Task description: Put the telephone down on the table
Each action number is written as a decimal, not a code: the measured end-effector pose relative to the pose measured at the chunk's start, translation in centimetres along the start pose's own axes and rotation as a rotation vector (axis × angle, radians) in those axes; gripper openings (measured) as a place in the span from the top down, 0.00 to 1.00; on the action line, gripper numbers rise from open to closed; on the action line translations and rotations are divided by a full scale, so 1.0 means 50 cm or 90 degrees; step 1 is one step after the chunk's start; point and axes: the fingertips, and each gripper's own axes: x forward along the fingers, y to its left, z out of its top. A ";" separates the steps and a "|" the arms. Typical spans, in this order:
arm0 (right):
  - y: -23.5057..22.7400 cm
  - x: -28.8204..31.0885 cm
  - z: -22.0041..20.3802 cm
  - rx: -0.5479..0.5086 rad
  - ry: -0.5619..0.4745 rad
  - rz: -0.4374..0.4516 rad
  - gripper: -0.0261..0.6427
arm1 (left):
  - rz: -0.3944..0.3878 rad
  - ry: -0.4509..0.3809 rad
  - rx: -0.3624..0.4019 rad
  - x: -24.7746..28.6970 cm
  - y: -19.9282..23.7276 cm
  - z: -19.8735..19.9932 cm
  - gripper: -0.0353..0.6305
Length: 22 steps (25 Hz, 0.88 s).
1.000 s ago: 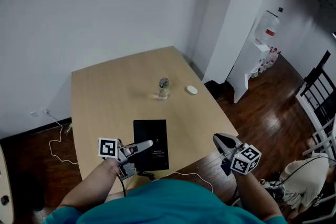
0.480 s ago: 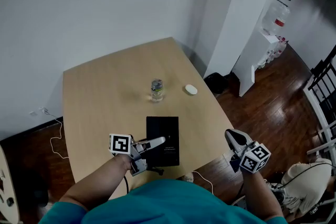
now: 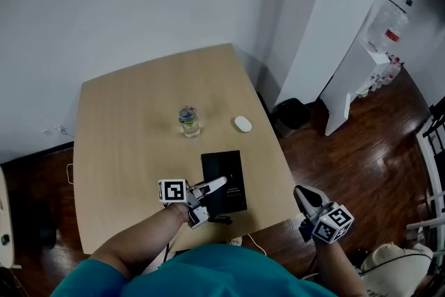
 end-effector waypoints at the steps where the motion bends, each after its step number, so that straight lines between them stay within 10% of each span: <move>1: -0.014 -0.004 -0.007 0.006 0.003 0.001 0.96 | -0.007 -0.006 -0.005 0.021 0.017 -0.002 0.69; 16: -0.110 -0.040 -0.060 0.076 0.028 -0.001 0.96 | -0.023 -0.039 -0.050 0.160 0.160 0.011 0.69; 22: -0.116 -0.037 -0.068 0.088 0.022 0.006 0.96 | 0.014 0.010 0.075 0.149 0.204 0.014 0.69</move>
